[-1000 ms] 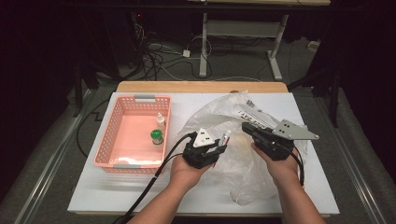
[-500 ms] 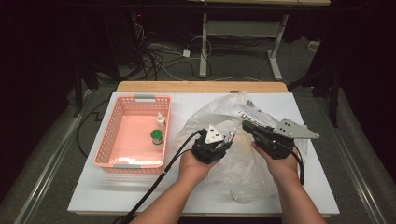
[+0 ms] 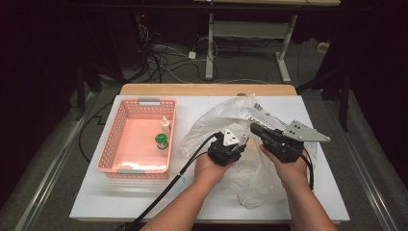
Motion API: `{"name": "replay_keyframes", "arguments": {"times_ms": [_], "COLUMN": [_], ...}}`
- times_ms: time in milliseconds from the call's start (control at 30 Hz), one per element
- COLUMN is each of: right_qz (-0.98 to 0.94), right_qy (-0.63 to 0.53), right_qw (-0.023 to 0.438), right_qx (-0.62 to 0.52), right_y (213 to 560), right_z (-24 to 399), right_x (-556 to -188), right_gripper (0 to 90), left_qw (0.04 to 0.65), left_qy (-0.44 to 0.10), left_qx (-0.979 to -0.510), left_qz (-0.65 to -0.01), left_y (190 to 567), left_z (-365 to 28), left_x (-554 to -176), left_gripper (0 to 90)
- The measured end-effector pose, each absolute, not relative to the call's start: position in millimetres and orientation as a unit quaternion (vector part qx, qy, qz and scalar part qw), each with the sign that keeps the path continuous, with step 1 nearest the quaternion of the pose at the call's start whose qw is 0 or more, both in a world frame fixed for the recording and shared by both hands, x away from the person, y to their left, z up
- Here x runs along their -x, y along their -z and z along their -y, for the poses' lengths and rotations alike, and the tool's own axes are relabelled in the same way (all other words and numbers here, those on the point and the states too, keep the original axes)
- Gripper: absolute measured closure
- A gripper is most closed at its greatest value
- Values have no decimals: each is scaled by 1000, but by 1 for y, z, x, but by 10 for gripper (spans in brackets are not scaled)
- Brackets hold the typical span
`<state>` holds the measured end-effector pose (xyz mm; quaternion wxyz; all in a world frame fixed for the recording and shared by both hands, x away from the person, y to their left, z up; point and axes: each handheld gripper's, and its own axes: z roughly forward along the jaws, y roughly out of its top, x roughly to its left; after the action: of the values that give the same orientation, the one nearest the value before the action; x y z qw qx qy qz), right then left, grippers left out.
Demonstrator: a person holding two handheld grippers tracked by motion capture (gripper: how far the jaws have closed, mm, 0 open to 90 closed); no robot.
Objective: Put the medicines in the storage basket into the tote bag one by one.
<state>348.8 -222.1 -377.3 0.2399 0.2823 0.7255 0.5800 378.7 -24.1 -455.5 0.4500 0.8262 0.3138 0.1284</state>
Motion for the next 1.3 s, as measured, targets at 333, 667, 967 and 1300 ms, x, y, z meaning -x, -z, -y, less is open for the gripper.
{"name": "replay_keyframes", "arguments": {"times_ms": [333,667,967,1300], "right_qz": [-722,-721,-723,-726], "right_qy": [-582,-581,-578,-575], "right_qw": [242,242,244,243], "right_qx": [-286,-289,-287,-288], "right_y": [376,376,378,380], "right_z": [226,229,229,230], "right_x": [-349,-351,-351,-350], "right_gripper": [900,900,900,900], "left_qw": [454,449,448,444], "left_qy": [-125,-119,-101,-90], "left_qx": [-820,-824,-822,-837], "left_qz": [-325,-326,-336,-308], "left_y": [466,479,483,473], "left_z": [35,46,49,36], "left_x": [-387,-391,-395,-377], "left_gripper": [673,670,597,440]}}
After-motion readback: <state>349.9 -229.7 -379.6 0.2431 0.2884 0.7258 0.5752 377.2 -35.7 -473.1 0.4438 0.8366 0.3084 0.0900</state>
